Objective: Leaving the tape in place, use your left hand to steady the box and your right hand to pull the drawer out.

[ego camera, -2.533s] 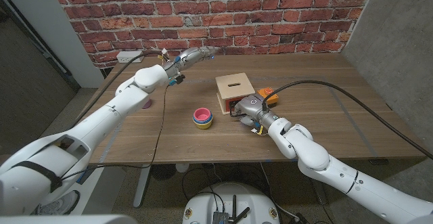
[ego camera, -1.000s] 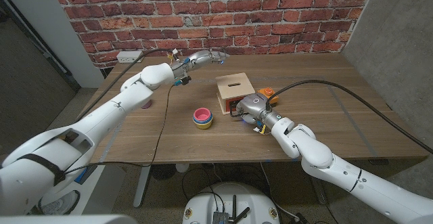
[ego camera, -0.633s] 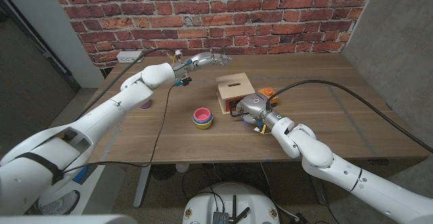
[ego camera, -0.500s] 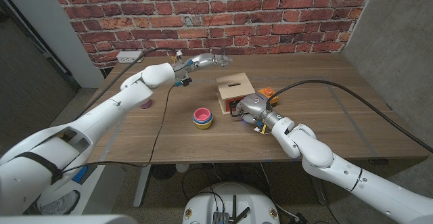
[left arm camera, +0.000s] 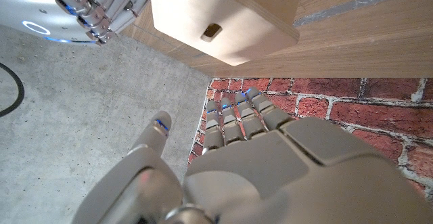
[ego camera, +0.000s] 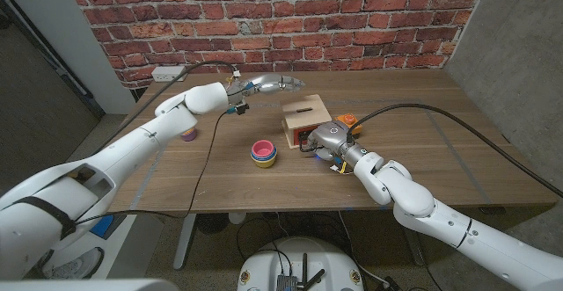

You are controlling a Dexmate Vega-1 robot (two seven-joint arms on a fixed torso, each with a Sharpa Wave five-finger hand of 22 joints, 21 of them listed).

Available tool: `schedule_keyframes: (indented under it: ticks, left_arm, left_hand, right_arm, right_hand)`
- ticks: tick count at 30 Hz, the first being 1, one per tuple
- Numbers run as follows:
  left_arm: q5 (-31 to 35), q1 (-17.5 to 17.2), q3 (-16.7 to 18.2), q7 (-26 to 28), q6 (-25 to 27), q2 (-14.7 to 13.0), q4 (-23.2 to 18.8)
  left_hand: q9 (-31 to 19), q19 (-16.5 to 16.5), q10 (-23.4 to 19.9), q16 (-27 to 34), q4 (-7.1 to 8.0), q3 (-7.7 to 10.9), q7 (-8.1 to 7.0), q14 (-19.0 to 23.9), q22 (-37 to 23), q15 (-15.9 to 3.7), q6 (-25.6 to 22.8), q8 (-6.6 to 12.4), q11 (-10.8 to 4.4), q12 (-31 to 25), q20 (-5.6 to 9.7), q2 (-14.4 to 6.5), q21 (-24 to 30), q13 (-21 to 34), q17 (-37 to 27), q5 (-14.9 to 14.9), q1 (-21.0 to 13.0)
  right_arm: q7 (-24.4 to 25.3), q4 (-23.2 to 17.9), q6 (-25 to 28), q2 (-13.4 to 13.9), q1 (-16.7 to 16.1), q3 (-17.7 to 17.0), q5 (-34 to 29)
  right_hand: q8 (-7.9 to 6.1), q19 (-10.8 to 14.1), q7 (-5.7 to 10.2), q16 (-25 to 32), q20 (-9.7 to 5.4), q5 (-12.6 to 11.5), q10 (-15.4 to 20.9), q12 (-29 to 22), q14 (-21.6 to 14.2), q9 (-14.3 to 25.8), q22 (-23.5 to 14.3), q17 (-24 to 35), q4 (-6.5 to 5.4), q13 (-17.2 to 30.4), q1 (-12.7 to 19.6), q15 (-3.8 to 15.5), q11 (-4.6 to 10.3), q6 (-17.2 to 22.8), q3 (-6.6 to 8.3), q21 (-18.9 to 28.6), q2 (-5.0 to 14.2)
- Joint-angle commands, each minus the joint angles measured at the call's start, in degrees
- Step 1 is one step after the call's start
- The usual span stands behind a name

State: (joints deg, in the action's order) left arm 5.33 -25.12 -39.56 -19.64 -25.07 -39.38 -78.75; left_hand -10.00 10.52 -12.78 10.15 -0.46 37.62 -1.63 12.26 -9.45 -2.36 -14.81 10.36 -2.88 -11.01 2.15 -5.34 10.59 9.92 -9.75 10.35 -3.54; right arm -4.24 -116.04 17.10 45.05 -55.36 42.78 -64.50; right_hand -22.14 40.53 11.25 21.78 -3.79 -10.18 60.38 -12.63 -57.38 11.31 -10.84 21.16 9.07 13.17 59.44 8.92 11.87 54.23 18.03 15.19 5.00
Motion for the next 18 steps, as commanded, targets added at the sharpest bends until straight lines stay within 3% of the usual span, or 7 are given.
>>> schedule_keyframes:
  ticks: [1, 5, 9, 18]
  left_arm:
    - [7.1, -0.4, -0.6, 1.3, -2.0, -2.0, -2.1]
    - [8.6, -0.8, -0.5, 2.1, -2.7, -2.4, -2.5]
    - [10.7, -0.8, -0.6, 2.8, -3.4, -2.7, -2.6]
    - [15.1, -0.8, -0.8, 4.3, -4.9, -3.4, -2.8]
  left_hand:
    - [-0.1, -1.1, 0.3, -0.1, 1.14, 0.04, -0.34, -0.7, -0.3, -2.55, 1.1, -0.40, -0.48, 0.3, 6.38, -3.4, -0.4, 0.1, -0.1, 0.0, 1.5]
    - [-0.1, -1.9, 0.6, -0.2, 2.15, -0.25, -0.43, -1.3, -0.3, -2.63, 1.5, -0.42, -0.74, 0.3, 6.69, -3.5, -0.5, 0.1, -0.2, 0.0, 2.3]
    - [0.0, -2.7, 1.0, -0.1, 4.07, -0.79, -0.62, -1.6, -0.3, -2.68, 4.0, -0.90, -0.71, 0.4, 7.00, -3.6, -0.3, 0.1, -0.2, 0.1, 3.4]
    - [0.0, -4.1, 1.8, -0.3, 5.38, -1.08, -1.04, -2.6, -0.3, -2.98, 5.4, -0.80, -1.17, 0.6, 7.58, -3.6, -0.5, 0.1, -0.1, 0.2, 3.7]
  right_arm:
    - [0.1, 0.4, -0.5, 0.0, 0.5, 0.0, 0.8]
    - [0.0, 0.5, -0.5, -0.1, 0.5, 0.1, 0.9]
    - [0.2, 0.6, -0.5, 0.0, 0.6, 0.1, 1.0]
    - [0.1, 0.6, -0.3, 0.1, 0.4, -0.1, 1.6]
  right_hand:
    - [-0.39, 0.3, 0.15, -0.5, -7.06, -0.1, 0.5, 0.4, -0.8, 0.3, -0.2, 0.2, -0.20, 0.3, -0.5, 4.80, 0.16, 0.5, -0.16, 0.4, 0.61]
    - [-0.40, 0.3, 0.09, -0.8, -7.08, -0.1, 0.6, 0.5, -1.0, 0.2, -0.2, 0.4, -0.08, 0.3, -0.5, 4.82, 0.15, 0.7, -0.23, 0.4, 0.60]
    - [-0.33, 0.3, 0.10, -1.0, -7.21, -0.1, 0.8, 0.5, -1.4, 0.0, -0.2, 0.6, -0.11, 0.4, -0.6, 4.83, 0.17, 0.9, -0.30, 0.4, 0.71]
    - [-0.30, 0.3, 0.18, -2.0, -7.27, -0.1, 1.5, 0.7, -2.2, 0.0, -0.2, 1.2, -0.14, 0.4, -1.0, 4.82, 0.18, 1.2, -0.56, 0.4, 0.76]
